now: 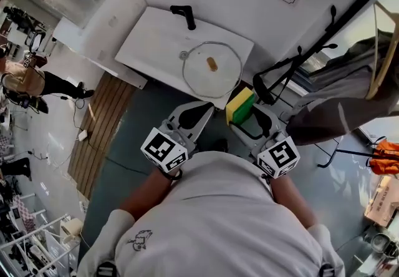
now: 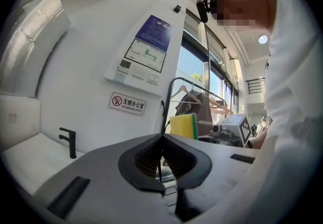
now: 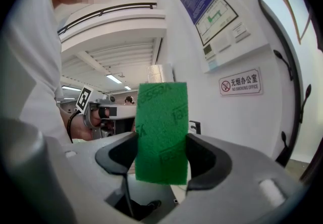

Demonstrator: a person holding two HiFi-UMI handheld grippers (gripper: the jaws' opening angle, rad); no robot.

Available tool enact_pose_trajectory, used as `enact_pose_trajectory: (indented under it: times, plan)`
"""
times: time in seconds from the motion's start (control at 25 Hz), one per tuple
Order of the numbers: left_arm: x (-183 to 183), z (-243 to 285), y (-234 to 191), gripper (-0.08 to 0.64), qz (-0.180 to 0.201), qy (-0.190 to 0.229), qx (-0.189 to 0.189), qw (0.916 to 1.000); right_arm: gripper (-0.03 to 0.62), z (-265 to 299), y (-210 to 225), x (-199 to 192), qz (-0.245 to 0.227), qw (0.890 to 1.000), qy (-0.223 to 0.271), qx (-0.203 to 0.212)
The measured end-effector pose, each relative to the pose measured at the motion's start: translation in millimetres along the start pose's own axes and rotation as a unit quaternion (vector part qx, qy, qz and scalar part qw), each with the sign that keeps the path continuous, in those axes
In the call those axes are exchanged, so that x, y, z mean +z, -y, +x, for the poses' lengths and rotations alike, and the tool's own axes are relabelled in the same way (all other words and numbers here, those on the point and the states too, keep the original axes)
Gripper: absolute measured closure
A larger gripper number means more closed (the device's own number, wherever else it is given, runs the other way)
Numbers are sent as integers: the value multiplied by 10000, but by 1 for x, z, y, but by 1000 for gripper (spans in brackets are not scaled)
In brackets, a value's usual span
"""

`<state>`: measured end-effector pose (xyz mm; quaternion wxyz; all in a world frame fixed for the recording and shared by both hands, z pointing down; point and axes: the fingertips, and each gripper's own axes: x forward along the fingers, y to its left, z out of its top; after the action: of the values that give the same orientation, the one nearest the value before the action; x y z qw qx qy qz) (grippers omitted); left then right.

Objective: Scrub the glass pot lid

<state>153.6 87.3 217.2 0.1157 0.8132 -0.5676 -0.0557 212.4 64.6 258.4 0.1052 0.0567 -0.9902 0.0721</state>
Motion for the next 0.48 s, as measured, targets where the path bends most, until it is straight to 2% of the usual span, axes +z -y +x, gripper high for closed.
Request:
enact_pose_trajectory:
  times: [0.24, 0.48]
  plan:
    - [13, 37, -19, 561, 11, -83, -527, 9986, 296, 10, 33, 6, 106, 9986, 21, -518]
    - [18, 56, -65, 561, -74, -284, -1053, 9940, 296, 47, 53, 11, 314, 9944, -14, -1005]
